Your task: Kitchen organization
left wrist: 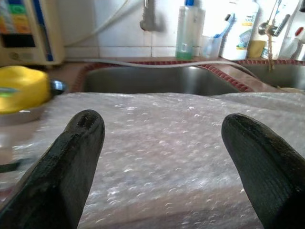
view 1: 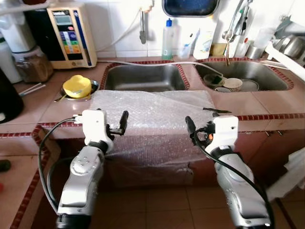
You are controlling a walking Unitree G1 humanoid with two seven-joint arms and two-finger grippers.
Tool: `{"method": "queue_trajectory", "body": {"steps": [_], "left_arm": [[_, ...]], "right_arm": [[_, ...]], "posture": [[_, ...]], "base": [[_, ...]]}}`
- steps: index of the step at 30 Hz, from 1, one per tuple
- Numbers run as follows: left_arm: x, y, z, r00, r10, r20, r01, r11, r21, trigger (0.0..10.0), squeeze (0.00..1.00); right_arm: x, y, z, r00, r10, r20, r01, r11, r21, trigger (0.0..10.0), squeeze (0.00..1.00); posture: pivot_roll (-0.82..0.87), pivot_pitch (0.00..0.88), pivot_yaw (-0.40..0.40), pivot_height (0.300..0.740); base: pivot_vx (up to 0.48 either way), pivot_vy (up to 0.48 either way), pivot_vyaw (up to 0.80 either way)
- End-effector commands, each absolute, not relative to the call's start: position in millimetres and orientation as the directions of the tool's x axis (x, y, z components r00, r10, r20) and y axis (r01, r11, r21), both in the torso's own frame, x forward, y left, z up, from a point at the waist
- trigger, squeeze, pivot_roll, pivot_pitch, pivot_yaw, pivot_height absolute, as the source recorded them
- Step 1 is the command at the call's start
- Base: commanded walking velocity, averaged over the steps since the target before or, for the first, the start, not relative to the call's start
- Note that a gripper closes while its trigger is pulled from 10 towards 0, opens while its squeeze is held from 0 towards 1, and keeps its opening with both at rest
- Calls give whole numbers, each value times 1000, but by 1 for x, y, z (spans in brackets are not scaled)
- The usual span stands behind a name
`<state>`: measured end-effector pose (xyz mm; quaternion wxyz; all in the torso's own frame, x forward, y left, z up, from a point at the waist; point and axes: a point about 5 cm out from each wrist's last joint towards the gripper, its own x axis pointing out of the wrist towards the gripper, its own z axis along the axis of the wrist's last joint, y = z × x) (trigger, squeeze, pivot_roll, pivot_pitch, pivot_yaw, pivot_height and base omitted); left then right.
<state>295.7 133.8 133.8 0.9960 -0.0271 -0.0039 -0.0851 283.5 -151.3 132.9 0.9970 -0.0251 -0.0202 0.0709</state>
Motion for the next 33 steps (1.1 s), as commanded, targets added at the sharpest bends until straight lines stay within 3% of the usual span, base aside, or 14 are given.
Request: {"method": "queue_trajectory", "body": {"steps": [1, 10, 27, 33], "left_arm": [[299, 147, 135, 995, -100, 7, 100, 995, -21, 10000, 0], [301, 146, 135, 997, -82, 1, 82, 997, 8, 10000, 0], [304, 140, 133, 991, -131, -8, 131, 991, 1, 10000, 0], [305, 142, 134, 994, -111, -4, 111, 994, -5, 10000, 0]], "right_arm": [[286, -144, 144, 981, 170, 89, -166, 985, -53, 10000, 0], [287, -144, 145, 980, 174, 91, -167, 983, -80, 10000, 0], [291, -147, 147, 983, 146, 108, -140, 988, -63, 10000, 0], [289, -139, 151, 966, 221, 133, -217, 975, -41, 10000, 0]], "posture": [[44, 0, 11, 740], [46, 0, 9, 740], [42, 0, 11, 740], [45, 0, 5, 740]], "base": [[0, 0, 0], [0, 0, 711], [0, 0, 0], [0, 0, 0]]}}
